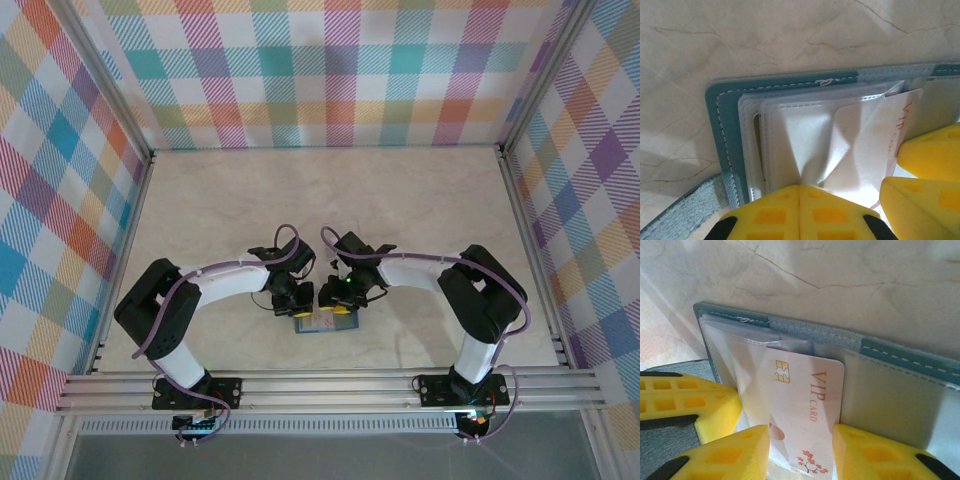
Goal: Take the credit cards out of the card holder
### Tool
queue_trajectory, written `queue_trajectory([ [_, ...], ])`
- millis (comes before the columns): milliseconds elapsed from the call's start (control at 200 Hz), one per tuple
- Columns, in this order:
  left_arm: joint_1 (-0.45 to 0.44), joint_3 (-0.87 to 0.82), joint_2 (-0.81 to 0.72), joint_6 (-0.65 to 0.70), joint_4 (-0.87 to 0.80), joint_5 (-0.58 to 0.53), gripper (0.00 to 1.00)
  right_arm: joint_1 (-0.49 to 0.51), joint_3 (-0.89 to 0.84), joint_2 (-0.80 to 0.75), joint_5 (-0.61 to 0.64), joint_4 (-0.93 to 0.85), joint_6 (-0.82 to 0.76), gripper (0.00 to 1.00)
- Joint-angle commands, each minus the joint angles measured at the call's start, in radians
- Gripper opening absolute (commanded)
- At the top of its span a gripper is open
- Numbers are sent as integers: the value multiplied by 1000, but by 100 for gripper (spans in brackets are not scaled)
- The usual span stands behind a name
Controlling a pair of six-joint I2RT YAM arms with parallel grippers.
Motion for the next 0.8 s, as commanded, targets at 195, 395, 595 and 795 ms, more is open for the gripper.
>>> queue_trajectory([
  [195, -20, -14, 63, 15, -97, -80, 7, -18, -62, -44, -49, 62, 3, 41],
  [395, -22, -1, 36, 11, -108, -87, 8, -28, -94, -77, -70, 96, 16, 41],
  [595, -21, 22, -15, 4, -126, -92, 8, -39, -114, -80, -74, 103, 13, 41],
  [795, -22, 46, -41, -7, -117, -57, 8, -43, -123, -63, -97, 140, 7, 38],
])
